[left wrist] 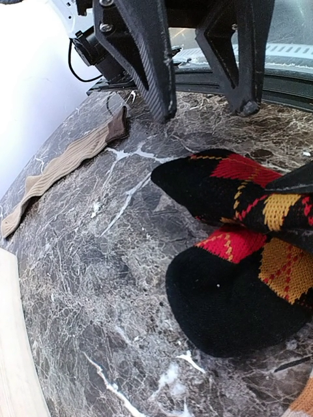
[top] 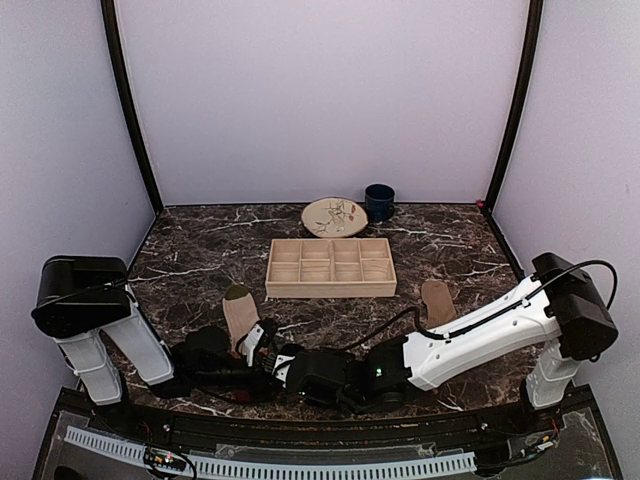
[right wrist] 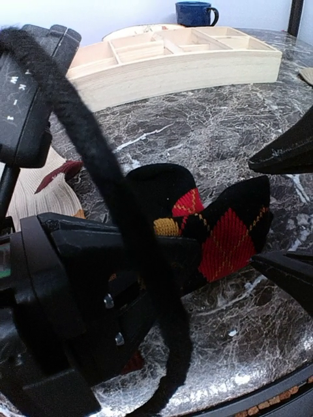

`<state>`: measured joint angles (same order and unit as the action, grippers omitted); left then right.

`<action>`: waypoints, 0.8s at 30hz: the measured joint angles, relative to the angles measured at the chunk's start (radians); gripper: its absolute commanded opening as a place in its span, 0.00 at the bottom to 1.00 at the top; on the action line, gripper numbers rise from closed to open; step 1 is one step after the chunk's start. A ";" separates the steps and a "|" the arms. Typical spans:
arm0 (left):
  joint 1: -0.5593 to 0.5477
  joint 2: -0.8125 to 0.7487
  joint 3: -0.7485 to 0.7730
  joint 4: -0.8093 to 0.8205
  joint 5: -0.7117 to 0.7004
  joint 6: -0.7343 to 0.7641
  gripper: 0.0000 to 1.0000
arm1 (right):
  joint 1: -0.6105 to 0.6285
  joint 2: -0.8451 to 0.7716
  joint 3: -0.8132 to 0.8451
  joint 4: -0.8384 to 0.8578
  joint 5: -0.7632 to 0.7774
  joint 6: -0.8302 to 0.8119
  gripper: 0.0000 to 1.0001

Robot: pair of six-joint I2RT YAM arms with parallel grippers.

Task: Roll the socks
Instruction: Roll the sock at the center of the board.

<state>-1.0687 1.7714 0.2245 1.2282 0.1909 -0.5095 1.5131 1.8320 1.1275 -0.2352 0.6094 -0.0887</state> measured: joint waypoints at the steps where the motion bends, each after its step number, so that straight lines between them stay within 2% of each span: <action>1: 0.000 -0.007 0.005 -0.015 0.000 -0.003 0.00 | 0.004 0.003 0.006 -0.009 0.008 0.003 0.40; 11: 0.000 -0.024 0.161 -0.237 0.011 0.014 0.00 | 0.021 0.004 0.009 -0.008 0.074 0.018 0.44; 24: 0.002 0.042 0.204 -0.226 0.065 0.027 0.00 | 0.021 0.048 -0.050 0.053 0.110 -0.017 0.47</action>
<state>-1.0664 1.8137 0.4286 1.0019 0.2558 -0.4820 1.5337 1.8801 1.0771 -0.1825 0.7197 -0.1055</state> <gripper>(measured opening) 0.123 0.467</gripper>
